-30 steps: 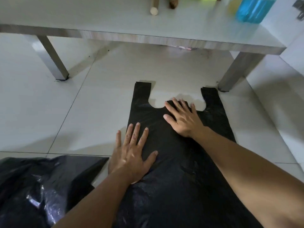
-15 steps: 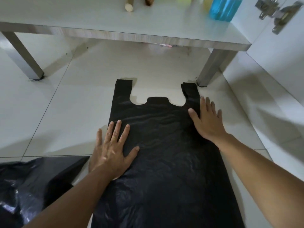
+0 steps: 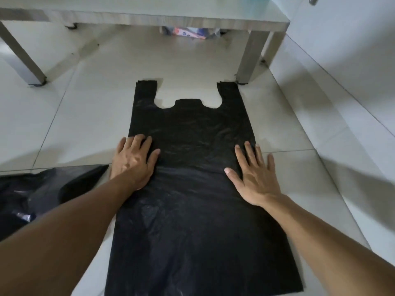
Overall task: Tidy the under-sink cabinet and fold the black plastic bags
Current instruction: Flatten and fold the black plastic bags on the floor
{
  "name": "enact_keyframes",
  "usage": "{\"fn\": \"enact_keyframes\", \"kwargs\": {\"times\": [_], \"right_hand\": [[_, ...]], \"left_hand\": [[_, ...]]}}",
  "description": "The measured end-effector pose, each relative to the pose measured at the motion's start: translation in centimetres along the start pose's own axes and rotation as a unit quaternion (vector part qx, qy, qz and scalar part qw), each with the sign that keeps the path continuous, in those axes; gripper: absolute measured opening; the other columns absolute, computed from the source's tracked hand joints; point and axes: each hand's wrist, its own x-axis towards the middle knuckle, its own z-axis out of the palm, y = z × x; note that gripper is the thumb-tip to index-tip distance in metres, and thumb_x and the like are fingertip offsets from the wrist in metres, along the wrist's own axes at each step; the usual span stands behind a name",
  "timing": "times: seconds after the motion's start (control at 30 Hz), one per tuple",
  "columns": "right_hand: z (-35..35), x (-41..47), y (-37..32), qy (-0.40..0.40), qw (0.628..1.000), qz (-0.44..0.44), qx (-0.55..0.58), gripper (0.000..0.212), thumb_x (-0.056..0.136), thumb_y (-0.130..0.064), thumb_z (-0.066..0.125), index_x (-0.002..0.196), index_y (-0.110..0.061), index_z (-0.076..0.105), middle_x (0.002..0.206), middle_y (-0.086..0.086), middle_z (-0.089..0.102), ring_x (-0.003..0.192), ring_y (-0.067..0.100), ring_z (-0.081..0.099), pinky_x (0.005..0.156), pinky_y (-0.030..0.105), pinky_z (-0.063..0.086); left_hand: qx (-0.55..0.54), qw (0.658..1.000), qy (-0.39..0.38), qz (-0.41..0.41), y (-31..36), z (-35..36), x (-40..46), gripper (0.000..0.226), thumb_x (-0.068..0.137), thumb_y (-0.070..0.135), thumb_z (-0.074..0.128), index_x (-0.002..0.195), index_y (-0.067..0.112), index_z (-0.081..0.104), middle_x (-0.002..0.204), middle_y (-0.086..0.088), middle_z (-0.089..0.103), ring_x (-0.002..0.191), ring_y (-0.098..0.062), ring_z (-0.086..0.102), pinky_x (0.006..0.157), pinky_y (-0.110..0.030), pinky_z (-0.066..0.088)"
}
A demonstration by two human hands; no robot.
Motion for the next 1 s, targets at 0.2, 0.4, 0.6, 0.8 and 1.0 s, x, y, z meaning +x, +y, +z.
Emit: {"fn": "enact_keyframes", "kwargs": {"times": [0.2,0.4,0.6,0.8,1.0], "right_hand": [[-1.7,-2.8,-1.7,0.033,0.999,0.002,0.041,0.076,0.092,-0.071,0.004,0.156,-0.031,-0.005,0.164,0.002,-0.014,0.15,0.027,-0.017,0.117,0.056,-0.006],[0.4,-12.7,-4.3,0.031,0.997,-0.065,0.037,0.073,0.09,-0.069,0.004,0.155,-0.035,-0.004,0.164,0.001,-0.01,0.151,0.03,-0.008,0.12,0.057,0.0],[1.8,-15.1,-3.4,-0.033,0.997,-0.062,-0.011,0.086,0.079,-0.076,-0.019,0.154,-0.036,-0.009,0.164,0.002,-0.012,0.151,0.03,-0.01,0.119,0.057,-0.002],[-7.0,-13.4,-5.8,-0.02,0.992,-0.107,0.07,0.077,0.088,-0.073,0.001,0.156,-0.035,-0.005,0.165,-0.003,-0.002,0.152,0.024,0.0,0.122,0.049,0.01],[-17.1,-10.3,-14.6,-0.078,0.973,-0.187,0.108,0.066,0.097,-0.063,0.032,0.15,-0.022,0.033,0.122,0.003,0.064,0.11,0.022,0.061,0.099,0.043,0.047]], "left_hand": [[0.009,0.995,-0.08,-0.063,3.1,-3.2,-2.9,0.071,0.098,0.056,0.017,0.154,0.012,0.011,0.162,-0.01,0.009,0.15,-0.027,0.002,0.12,-0.051,-0.003],[0.002,0.986,-0.137,0.09,8.3,-2.2,-16.8,0.079,0.092,0.068,0.005,0.156,0.021,0.003,0.163,-0.005,-0.007,0.149,-0.024,-0.011,0.119,-0.052,-0.005],[0.033,0.98,-0.187,0.059,7.8,-1.6,-19.4,0.082,0.089,0.073,0.003,0.153,0.025,-0.014,0.16,-0.005,-0.022,0.146,-0.023,-0.024,0.117,-0.054,-0.012],[0.009,0.97,-0.24,0.042,4.1,-8.5,-17.5,0.078,0.093,0.069,0.017,0.155,0.023,0.006,0.163,-0.004,-0.001,0.15,-0.024,-0.002,0.12,-0.052,0.001],[0.022,0.942,-0.329,-0.063,-3.9,-18.0,-15.5,0.056,0.095,0.053,0.045,0.132,0.011,0.054,0.13,-0.009,0.058,0.116,-0.027,0.055,0.092,-0.035,0.044]]}}
